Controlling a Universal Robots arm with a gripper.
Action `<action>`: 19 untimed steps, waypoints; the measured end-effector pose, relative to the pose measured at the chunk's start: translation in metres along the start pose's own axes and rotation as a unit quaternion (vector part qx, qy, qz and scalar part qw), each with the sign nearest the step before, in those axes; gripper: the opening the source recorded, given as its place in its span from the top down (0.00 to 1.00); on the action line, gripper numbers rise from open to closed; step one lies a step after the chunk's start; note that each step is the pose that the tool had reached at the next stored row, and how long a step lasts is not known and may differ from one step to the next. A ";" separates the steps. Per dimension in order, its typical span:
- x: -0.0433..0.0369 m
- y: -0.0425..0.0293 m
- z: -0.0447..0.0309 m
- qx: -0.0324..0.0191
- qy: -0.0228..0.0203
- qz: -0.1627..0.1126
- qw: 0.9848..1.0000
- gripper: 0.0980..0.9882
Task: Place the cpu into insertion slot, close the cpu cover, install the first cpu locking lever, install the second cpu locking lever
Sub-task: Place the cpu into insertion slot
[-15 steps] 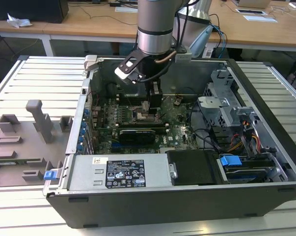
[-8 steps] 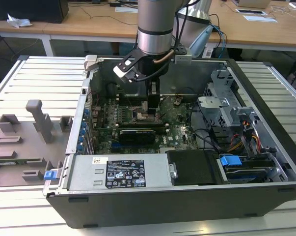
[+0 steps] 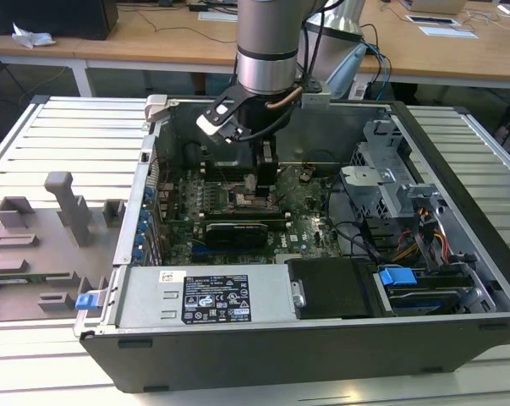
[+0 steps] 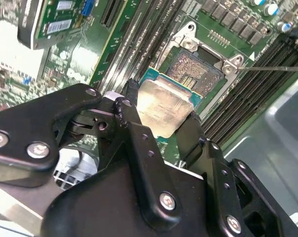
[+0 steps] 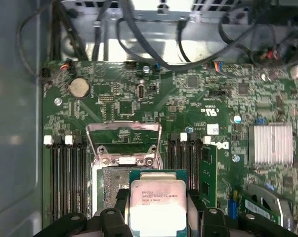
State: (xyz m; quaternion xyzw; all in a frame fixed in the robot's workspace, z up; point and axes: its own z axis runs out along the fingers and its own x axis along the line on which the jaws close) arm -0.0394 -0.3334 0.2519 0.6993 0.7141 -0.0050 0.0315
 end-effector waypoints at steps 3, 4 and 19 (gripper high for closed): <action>0.0000 0.0000 0.0000 0.000 0.000 -0.009 1.000 0.50; 0.0000 0.0000 0.0000 0.000 0.000 -0.009 1.000 0.50; 0.0007 -0.0007 0.0148 0.000 0.000 -0.010 1.000 0.50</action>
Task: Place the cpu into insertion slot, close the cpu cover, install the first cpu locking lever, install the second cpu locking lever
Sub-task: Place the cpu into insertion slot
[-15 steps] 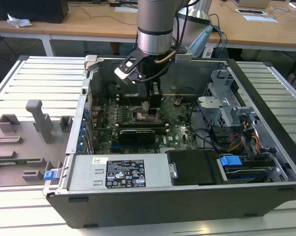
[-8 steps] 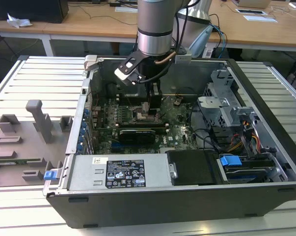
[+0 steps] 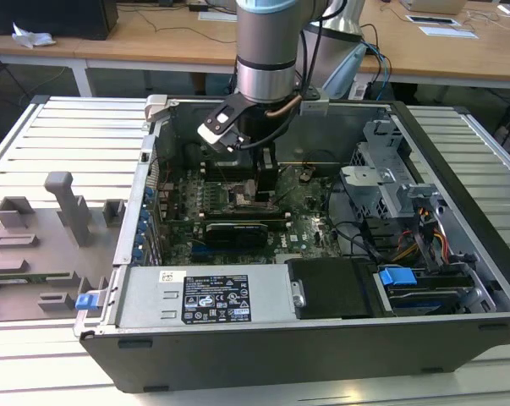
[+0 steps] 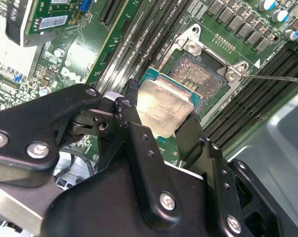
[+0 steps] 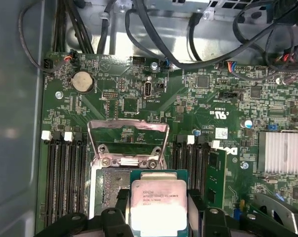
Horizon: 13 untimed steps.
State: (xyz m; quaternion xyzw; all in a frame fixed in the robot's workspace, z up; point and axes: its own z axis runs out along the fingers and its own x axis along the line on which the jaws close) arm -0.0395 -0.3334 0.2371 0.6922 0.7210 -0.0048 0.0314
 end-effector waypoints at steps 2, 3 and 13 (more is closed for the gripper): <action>0.0002 -0.0001 0.0032 0.000 0.000 0.000 1.000 0.50; 0.0003 -0.0002 0.0044 0.000 0.000 0.000 1.000 0.50; 0.0146 -0.0099 0.0106 0.000 0.000 0.002 1.000 0.50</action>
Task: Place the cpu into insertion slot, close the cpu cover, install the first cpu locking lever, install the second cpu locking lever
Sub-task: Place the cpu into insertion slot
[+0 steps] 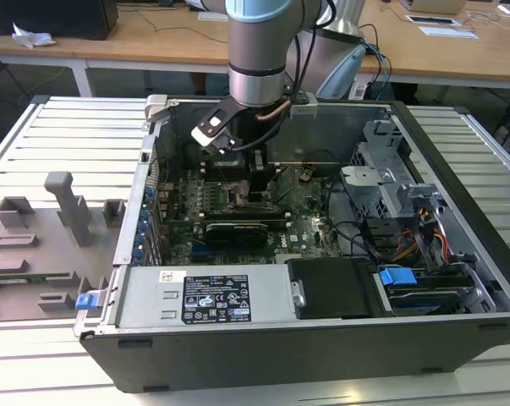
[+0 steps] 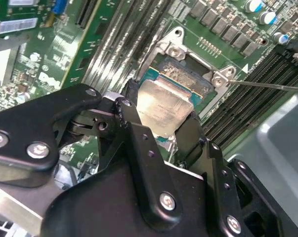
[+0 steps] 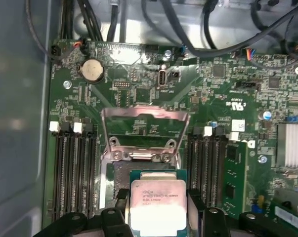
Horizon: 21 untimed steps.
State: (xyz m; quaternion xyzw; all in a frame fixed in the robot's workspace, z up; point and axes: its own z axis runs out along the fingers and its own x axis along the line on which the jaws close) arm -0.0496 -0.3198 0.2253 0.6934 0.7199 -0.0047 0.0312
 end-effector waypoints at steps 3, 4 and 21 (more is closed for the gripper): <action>0.0020 -0.0034 0.0040 0.000 0.001 0.006 1.000 0.50; 0.0023 -0.0035 0.0050 0.000 0.002 0.006 1.000 0.50; 0.0113 -0.0030 0.0236 0.001 0.005 0.020 1.000 0.50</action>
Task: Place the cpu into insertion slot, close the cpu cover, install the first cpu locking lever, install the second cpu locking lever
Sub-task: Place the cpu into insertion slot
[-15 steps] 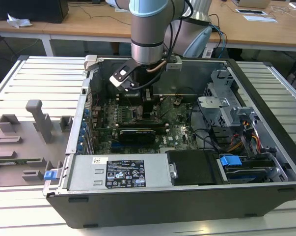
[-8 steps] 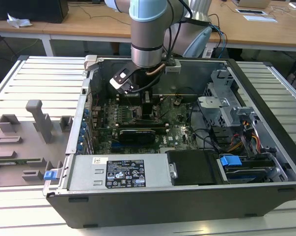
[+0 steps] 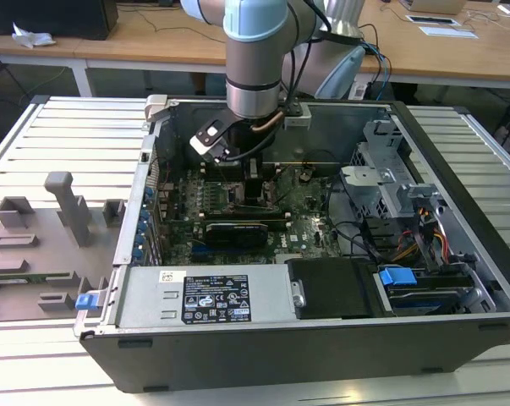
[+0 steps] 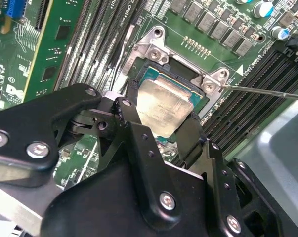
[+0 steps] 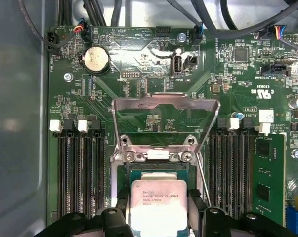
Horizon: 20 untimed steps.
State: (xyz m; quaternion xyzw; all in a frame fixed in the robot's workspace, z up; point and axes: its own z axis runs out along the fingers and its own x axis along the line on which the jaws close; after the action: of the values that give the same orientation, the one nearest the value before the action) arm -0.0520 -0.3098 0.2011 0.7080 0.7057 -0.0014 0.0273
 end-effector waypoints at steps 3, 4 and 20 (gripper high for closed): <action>0.0000 0.0003 0.0010 0.000 0.000 0.000 1.000 0.50; 0.0001 0.0003 0.0014 0.000 0.000 0.000 1.000 0.50; -0.0007 0.0013 -0.0248 0.000 0.000 0.000 1.000 0.71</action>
State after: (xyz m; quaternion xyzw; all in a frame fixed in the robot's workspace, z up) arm -0.0516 -0.3094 0.2259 0.7080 0.7057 -0.0012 0.0270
